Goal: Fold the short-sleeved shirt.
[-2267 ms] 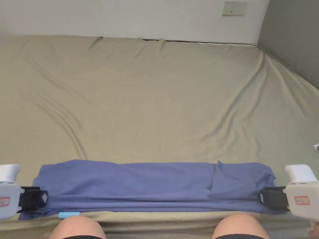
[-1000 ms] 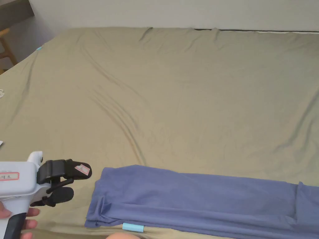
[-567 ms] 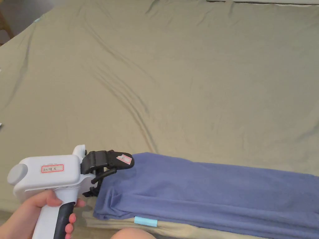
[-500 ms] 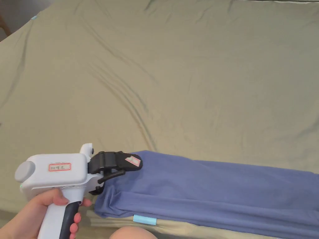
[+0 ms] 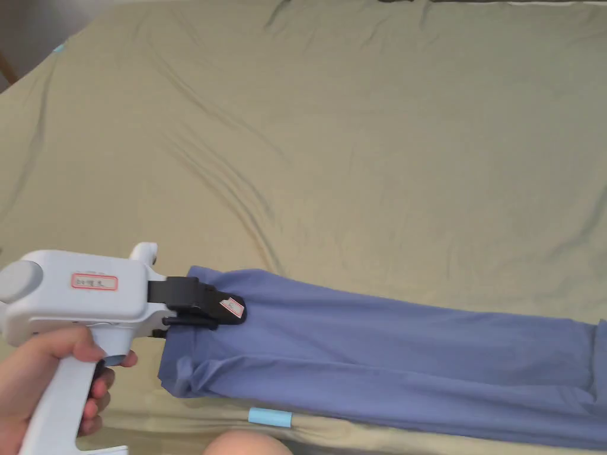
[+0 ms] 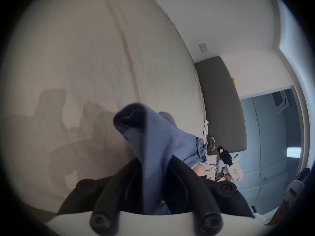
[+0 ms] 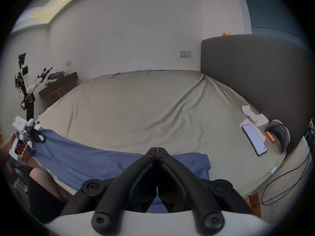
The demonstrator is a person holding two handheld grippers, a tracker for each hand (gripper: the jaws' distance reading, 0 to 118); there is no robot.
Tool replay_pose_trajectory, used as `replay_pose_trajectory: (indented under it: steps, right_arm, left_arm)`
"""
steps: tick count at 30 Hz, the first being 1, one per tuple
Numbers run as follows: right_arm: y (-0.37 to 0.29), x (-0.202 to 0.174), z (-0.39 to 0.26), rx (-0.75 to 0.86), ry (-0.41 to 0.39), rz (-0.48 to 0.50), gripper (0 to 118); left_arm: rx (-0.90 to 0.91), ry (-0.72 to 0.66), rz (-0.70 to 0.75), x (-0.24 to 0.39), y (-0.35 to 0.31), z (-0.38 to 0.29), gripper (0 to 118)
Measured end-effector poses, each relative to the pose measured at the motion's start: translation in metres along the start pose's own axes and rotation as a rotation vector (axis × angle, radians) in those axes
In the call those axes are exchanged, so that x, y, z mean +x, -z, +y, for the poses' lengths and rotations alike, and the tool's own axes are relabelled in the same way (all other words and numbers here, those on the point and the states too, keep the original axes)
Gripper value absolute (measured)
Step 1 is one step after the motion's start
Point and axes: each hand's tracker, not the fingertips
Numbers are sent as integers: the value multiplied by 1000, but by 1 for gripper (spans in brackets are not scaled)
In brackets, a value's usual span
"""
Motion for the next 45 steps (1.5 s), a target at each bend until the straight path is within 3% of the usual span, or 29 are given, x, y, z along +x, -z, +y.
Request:
replay_pose_trajectory:
  steps: [2, 7, 11, 13, 22, 25, 31, 32, 33, 34, 35, 37, 39, 41, 42, 44, 45]
  right_arm:
    - [-2, 0, 2, 9, -4, 12, 2]
    - [-8, -7, 8, 34, -9, 61, 2]
    - [-8, -3, 7, 37, -54, 86, 2]
    - [-10, 0, 8, 42, -54, 100, 2]
    - [-5, 15, 13, 38, -36, 195, 2]
    - [-6, 21, 14, 49, -30, 209, 2]
    - [-6, 37, 13, 62, -16, 204, 2]
    - [-5, 40, 13, 60, -9, 201, 2]
    - [-4, 43, 13, 56, 2, 200, 2]
    - [-3, 45, 13, 54, 15, 202, 2]
    - [-2, 46, 12, 52, 27, 205, 2]
    - [-1, 47, 11, 48, 33, 212, 2]
    - [2, 44, 9, 38, 30, 217, 2]
    - [4, 42, 8, 27, 28, 228, 2]
    - [4, 41, 7, 23, 24, 234, 2]
    - [5, 35, 7, 21, 13, 243, 2]
    - [5, 33, 7, 21, 6, 246, 2]
  left_arm:
    - [12, 45, 71, 9, -24, 13, 10]
    - [60, -11, 296, 0, -75, 44, 10]
    - [-1, -36, 480, 8, -71, 47, 10]
    - [-9, -11, 504, 32, -58, 43, 10]
    - [-199, 231, 520, 175, 63, 22, 10]
    - [-270, 290, 576, 189, 118, 13, 10]
    - [-352, 252, 622, 179, 215, -10, 12]
    - [-348, 304, 590, 180, 225, -15, 22]
    - [-325, 344, 540, 185, 232, -19, 56]
    - [-303, 349, 485, 191, 234, -21, 80]
    - [-313, 307, 436, 198, 236, -24, 82]
    - [-323, 279, 351, 212, 229, -19, 82]
    - [-278, 368, 283, 232, 208, -23, 82]
    - [-224, 470, 305, 242, 184, -25, 76]
    - [-108, 606, 408, 242, 170, -22, 73]
    - [-44, 717, 595, 237, 165, -33, 64]
    - [-39, 735, 681, 227, 169, -36, 33]
